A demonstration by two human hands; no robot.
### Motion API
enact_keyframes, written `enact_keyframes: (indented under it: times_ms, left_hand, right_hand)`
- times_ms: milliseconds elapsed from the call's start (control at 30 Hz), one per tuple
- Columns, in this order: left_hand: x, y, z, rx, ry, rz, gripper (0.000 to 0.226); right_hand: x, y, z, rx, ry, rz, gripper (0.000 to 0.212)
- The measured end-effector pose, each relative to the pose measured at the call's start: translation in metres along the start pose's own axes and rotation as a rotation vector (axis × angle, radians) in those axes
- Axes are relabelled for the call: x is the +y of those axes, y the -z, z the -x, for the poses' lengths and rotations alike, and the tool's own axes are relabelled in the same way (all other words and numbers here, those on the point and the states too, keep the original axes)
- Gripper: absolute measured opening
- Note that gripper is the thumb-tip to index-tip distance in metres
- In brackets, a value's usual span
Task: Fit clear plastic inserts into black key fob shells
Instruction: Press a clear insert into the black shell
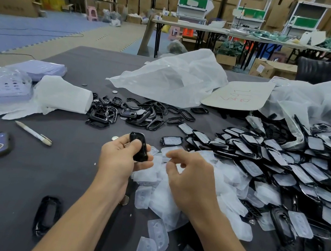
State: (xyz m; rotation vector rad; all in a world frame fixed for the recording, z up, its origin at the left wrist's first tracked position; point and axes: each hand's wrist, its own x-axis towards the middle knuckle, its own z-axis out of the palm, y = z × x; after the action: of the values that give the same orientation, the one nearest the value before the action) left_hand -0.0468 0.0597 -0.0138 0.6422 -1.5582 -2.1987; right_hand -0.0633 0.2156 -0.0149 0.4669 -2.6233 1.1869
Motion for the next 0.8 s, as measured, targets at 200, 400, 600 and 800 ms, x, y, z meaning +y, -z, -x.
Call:
enact_keyframes:
  times_ms: [200, 400, 600, 800]
  left_hand:
    - [-0.001, -0.007, 0.012, -0.193, -0.014, -0.091, 0.018]
    - [-0.003, -0.012, 0.017, -0.163, -0.024, -0.104, 0.016]
    - [-0.008, -0.022, 0.024, -0.141, 0.047, -0.032, 0.010]
    - [-0.007, -0.020, 0.027, -0.277, -0.013, -0.148, 0.020]
  right_hand:
    - [-0.010, -0.007, 0.003, -0.015, -0.037, -0.288, 0.016]
    - [-0.009, -0.001, 0.002, -0.039, -0.026, -0.221, 0.027]
    - [-0.006, 0.001, -0.002, 0.011, -0.117, -0.300, 0.019]
    - [-0.003, 0.000, 0.000, 0.068, -0.161, -0.437, 0.025]
